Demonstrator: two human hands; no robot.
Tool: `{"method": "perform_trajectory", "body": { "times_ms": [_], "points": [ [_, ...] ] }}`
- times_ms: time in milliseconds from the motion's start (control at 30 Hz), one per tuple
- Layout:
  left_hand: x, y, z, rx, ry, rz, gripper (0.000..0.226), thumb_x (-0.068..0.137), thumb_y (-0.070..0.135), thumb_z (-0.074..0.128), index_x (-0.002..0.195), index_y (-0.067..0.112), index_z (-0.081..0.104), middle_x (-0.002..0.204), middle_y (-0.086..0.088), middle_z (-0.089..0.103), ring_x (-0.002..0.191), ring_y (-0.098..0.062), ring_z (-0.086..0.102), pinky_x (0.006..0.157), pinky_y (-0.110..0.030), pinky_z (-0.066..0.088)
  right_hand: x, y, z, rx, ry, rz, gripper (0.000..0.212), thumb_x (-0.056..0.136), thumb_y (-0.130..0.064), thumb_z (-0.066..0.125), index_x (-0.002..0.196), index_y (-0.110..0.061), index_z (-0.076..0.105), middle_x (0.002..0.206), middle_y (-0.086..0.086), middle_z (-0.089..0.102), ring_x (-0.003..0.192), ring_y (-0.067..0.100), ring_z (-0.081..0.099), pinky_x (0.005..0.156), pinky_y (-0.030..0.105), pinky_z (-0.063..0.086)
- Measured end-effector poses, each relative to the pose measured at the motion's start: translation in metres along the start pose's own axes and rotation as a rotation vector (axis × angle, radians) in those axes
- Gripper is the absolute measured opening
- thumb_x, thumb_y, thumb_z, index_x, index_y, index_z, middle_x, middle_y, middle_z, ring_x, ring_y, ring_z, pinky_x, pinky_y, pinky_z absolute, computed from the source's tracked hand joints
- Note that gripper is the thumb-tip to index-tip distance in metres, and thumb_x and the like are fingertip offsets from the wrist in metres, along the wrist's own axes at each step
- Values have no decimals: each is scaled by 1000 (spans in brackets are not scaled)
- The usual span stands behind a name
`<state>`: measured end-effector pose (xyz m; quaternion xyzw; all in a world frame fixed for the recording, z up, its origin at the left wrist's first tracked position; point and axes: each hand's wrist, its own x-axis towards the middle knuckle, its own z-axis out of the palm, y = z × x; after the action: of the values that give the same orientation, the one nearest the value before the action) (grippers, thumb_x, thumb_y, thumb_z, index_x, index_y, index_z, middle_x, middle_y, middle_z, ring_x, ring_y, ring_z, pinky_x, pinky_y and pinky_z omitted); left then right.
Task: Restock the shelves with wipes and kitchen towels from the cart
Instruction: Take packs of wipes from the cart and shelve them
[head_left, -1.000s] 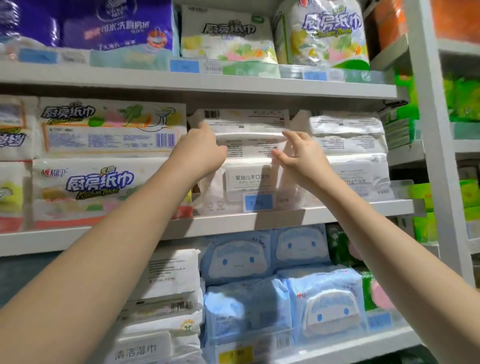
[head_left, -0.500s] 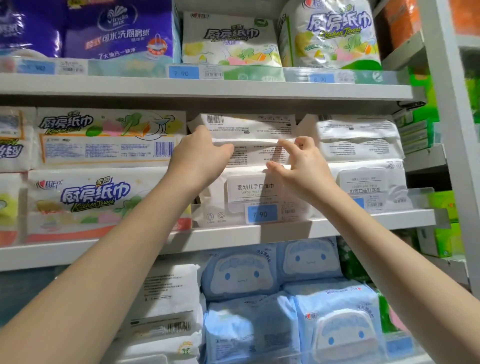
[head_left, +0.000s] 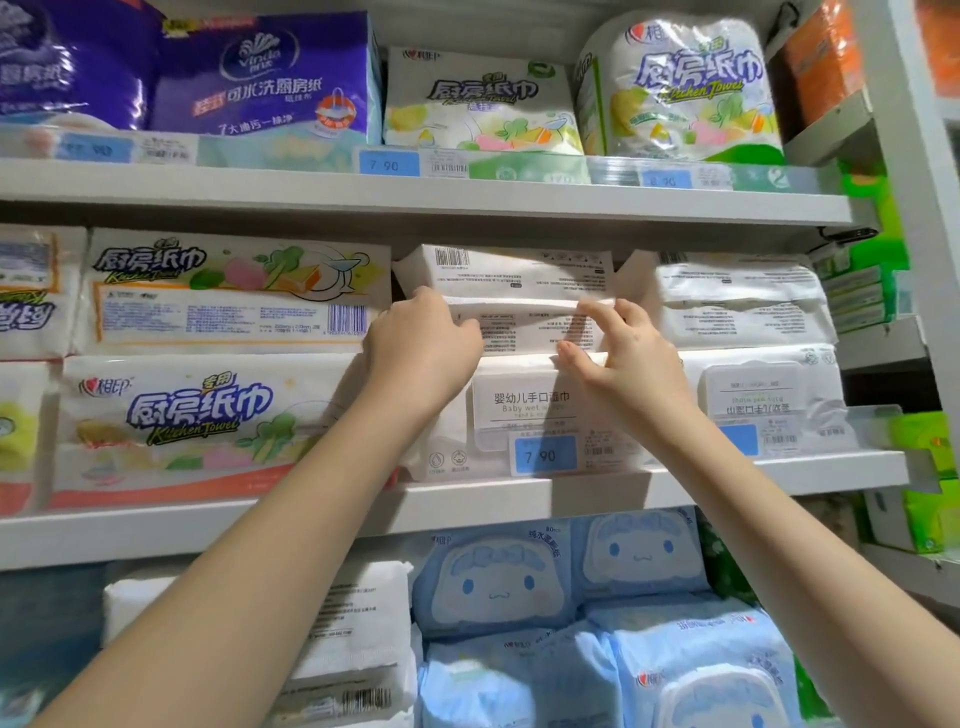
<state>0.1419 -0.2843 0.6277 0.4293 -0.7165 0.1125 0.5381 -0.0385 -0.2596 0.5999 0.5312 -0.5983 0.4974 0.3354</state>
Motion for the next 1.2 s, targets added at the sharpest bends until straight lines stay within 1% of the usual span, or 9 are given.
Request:
{"method": "perform_trajectory", "body": {
  "times_ms": [233,333,433,633,767,867,1000,1067,1200],
  "points": [
    [-10,2,-14,-109,181,98,27,91,34,51,106,14,62,106,-8,66,99,-31,57,84,-39,48,2,5,-1,102,7,-4,43,88,-41,61,125,-20,51,129,4,53,111,23,51,84,30,36],
    [-9,-9,-17,-244,97,86,31,91,39,53,117,21,57,118,-3,58,107,-25,52,86,-33,42,2,4,-2,95,5,-3,44,89,-40,60,126,-19,52,129,6,53,114,24,50,86,32,39],
    [-4,-13,-15,-327,-44,61,36,92,44,53,120,22,47,125,-3,45,104,-23,50,84,-32,38,1,2,-3,41,-3,7,50,90,-42,58,133,-19,51,143,9,40,131,25,37,100,37,36],
    [12,-16,-22,-535,-153,-34,66,85,42,67,134,13,34,124,2,50,110,-18,52,95,-38,45,-3,-5,-14,146,-35,-51,50,91,-42,56,139,-30,47,141,3,45,128,20,42,102,35,35],
    [7,-15,-26,-631,-141,-58,79,68,50,76,129,13,44,119,2,59,106,-18,59,94,-44,49,-7,-12,-21,146,-70,-93,50,91,-47,55,139,-34,46,145,-7,46,132,15,41,105,32,33],
    [-1,-12,-27,-611,-88,-12,62,72,49,75,120,14,55,111,1,64,102,-19,61,90,-45,51,-10,-15,-25,200,-104,-92,51,91,-49,54,139,-34,46,142,-11,49,129,11,45,99,27,36],
    [-10,-3,-33,-581,-58,60,64,73,60,64,120,17,57,116,-1,60,103,-20,58,89,-44,51,-10,-17,-26,430,-107,-17,53,85,-63,50,130,-34,54,116,-2,64,113,16,57,99,41,46],
    [-12,-2,-35,-531,-56,93,62,76,62,57,120,19,55,119,-4,55,104,-23,56,89,-46,49,-9,-18,-28,490,-113,-10,55,84,-63,49,128,-30,57,116,-2,65,115,15,57,100,43,45],
    [-17,-6,-35,-600,-121,84,45,88,51,54,120,19,50,120,-5,56,109,-23,55,94,-42,46,-7,-19,-33,573,-148,-27,46,94,-46,51,133,-21,56,125,-2,56,110,4,56,93,19,43]
  ]
}}
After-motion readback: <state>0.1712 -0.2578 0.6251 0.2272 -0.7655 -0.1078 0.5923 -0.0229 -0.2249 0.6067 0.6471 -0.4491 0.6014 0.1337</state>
